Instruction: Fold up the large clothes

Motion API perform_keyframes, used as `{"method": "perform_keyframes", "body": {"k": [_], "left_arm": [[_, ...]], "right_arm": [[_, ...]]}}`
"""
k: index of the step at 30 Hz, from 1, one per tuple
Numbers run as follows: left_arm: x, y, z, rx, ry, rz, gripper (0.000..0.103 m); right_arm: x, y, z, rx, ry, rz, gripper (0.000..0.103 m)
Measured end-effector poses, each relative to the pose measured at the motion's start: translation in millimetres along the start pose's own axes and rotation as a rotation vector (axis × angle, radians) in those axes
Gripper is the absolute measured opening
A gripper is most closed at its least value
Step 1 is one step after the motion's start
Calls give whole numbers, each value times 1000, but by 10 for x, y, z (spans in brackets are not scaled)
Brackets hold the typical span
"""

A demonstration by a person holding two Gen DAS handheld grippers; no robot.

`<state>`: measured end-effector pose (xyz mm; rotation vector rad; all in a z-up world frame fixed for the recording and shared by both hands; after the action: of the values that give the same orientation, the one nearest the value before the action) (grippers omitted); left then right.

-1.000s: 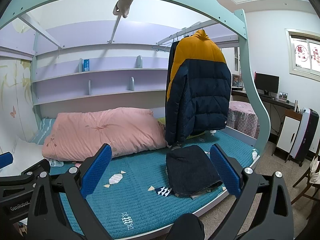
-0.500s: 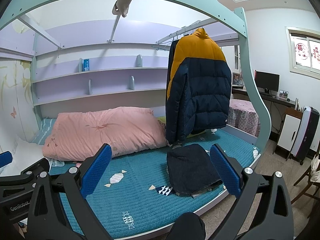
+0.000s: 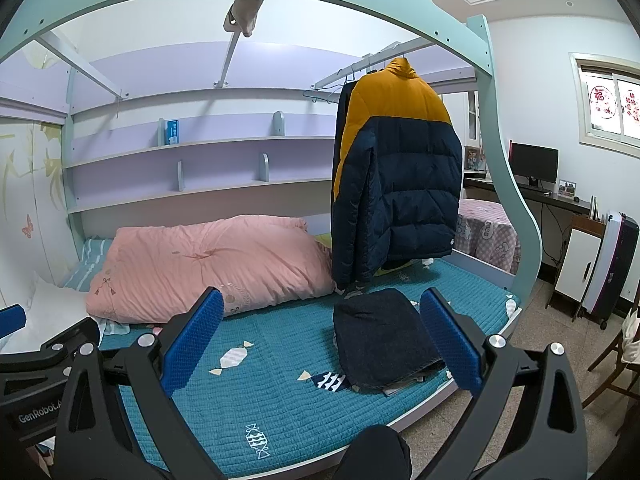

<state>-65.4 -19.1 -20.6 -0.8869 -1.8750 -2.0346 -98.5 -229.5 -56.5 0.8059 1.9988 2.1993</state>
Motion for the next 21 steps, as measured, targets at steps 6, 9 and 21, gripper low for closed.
{"method": "perform_keyframes", "body": {"k": [6, 9, 21], "left_arm": [[9, -6, 0, 1, -6, 11, 98], [14, -4, -1, -2, -6, 10, 98], [28, -17, 4, -4, -10, 7, 98]], "right_arm": [[2, -19, 10, 0, -2, 3, 95], [2, -24, 14, 0, -1, 4, 95], [0, -48, 13, -4, 0, 6, 95]]}}
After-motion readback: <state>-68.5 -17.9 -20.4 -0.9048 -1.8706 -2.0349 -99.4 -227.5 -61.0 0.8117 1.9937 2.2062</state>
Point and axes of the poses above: each gripper's, at about its wrist camera, not at the fingertips, and x roughly against the way its jaws point, z to its left, y to its top, the point moved 3 cm from there along -x, roughly the way its jaws point, and after that the axes turned 4 degrees about z, right-handed, at the moved point
